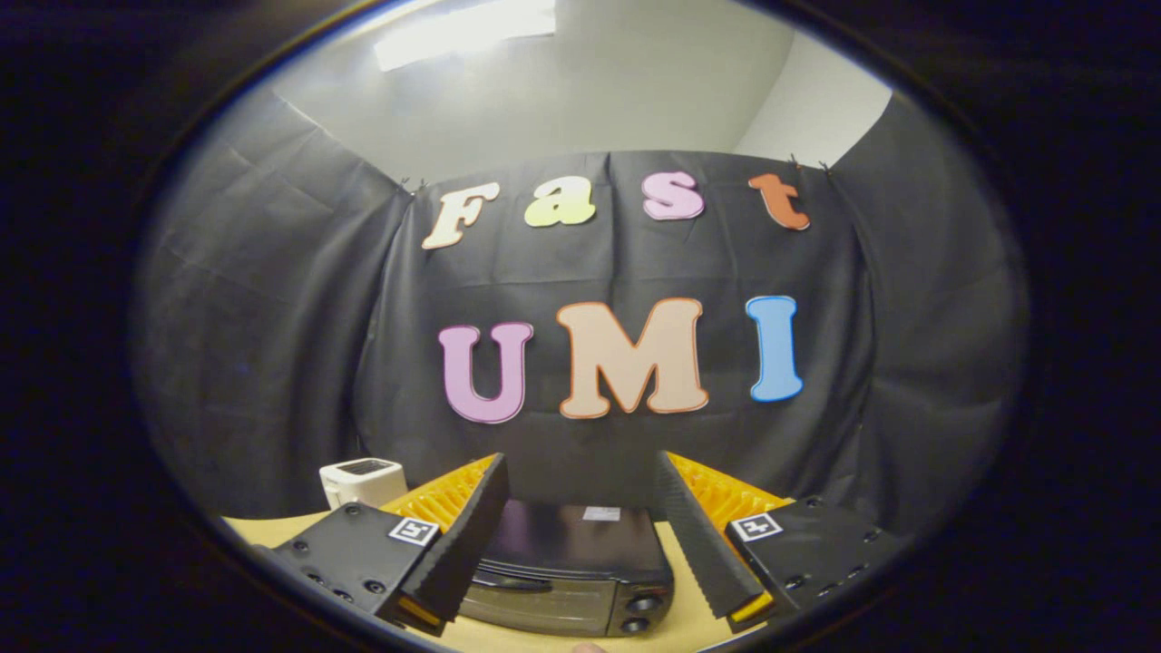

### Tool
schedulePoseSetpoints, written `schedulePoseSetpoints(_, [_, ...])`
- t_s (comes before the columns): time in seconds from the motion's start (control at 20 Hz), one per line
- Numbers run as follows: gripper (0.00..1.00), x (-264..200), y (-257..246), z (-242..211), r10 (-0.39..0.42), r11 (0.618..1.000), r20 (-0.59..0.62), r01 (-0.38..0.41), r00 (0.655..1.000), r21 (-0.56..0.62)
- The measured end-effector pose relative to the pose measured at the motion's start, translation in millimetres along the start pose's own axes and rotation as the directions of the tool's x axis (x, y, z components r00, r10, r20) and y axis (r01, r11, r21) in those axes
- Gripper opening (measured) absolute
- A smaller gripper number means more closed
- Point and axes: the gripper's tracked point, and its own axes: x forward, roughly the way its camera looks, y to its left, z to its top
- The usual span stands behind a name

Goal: Open the toaster oven, put the food inside, and close the toaster oven door.

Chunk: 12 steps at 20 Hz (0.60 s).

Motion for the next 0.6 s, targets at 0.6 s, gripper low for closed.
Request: schedulePoseSetpoints(0.6, [1.00,28,66,-120,0.043,0.999,-0.196,-0.040,0.980,0.019])
